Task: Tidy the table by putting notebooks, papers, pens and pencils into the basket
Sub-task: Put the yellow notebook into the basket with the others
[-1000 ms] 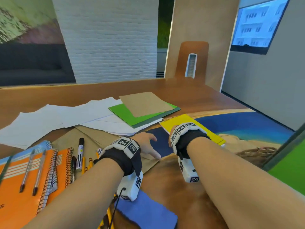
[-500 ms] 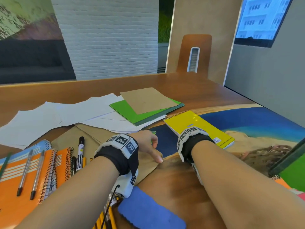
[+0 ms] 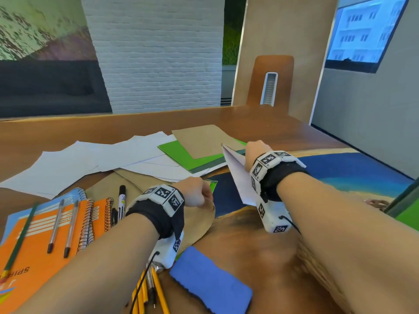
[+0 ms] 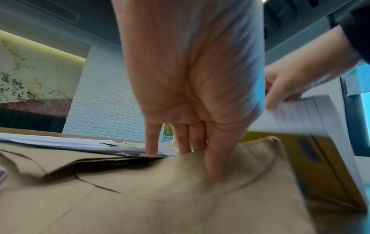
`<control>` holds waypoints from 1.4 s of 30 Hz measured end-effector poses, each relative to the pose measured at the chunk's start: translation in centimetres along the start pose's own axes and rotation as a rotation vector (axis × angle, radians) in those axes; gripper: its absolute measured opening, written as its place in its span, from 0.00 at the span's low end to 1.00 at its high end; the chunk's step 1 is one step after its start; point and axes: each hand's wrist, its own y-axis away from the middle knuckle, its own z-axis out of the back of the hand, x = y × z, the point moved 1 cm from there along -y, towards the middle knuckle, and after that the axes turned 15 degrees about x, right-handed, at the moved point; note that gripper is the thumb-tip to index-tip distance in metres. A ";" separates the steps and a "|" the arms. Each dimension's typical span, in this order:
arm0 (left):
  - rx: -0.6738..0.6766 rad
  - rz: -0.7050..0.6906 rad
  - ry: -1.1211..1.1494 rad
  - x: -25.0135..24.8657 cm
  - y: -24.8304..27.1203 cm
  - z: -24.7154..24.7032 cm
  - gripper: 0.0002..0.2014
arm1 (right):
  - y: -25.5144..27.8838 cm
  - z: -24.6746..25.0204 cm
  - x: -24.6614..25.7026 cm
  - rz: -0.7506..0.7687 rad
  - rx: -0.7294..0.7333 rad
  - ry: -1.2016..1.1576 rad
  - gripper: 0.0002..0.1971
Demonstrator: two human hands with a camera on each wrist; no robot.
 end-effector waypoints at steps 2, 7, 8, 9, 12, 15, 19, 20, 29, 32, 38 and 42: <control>-0.053 -0.001 0.052 -0.3 0.4 -0.2 0.16 | 0.8 1.4 -0.1 0.012 -0.096 -0.106 0.17; -0.241 0.046 0.261 -1.2 1.6 -0.4 0.15 | 3.3 4.3 -0.9 0.095 -0.187 -0.430 0.15; -0.283 0.051 0.392 -1.3 2.1 -0.4 0.17 | 3.8 4.6 -1.1 0.140 -0.203 -0.500 0.13; -0.307 0.036 0.568 -1.5 2.7 -0.4 0.19 | 4.1 4.7 -1.4 0.198 -0.225 -0.564 0.11; -0.344 -0.075 1.084 -1.9 4.6 -0.2 0.23 | 5.5 4.3 -1.8 0.334 -0.218 -0.733 0.07; -0.539 -0.199 1.301 -1.6 7.0 0.6 0.18 | 7.1 3.0 -2.4 0.408 -0.152 -0.877 0.10; -0.795 -0.240 1.159 -1.2 10.1 1.7 0.03 | 8.8 1.8 -3.1 0.457 0.154 -0.992 0.07; -0.807 -0.247 1.115 -1.4 10.9 1.7 0.04 | 9.2 1.5 -2.9 0.446 0.213 -0.967 0.07; -0.802 -0.244 1.064 -2.2 13.8 0.2 0.04 | 11.4 0.2 -0.6 0.489 0.267 -0.948 0.24; -0.770 -0.294 1.054 -3.0 14.9 -0.2 0.05 | 12.0 -0.4 -1.1 0.494 0.240 -0.981 0.20; -0.628 -0.383 1.036 -6.2 18.4 0.0 0.22 | 14.1 0.1 -2.8 0.557 0.269 -0.928 0.20; -0.629 -0.359 0.962 -9.1 19.2 0.2 0.23 | 15.5 0.8 -5.3 0.596 0.267 -0.933 0.18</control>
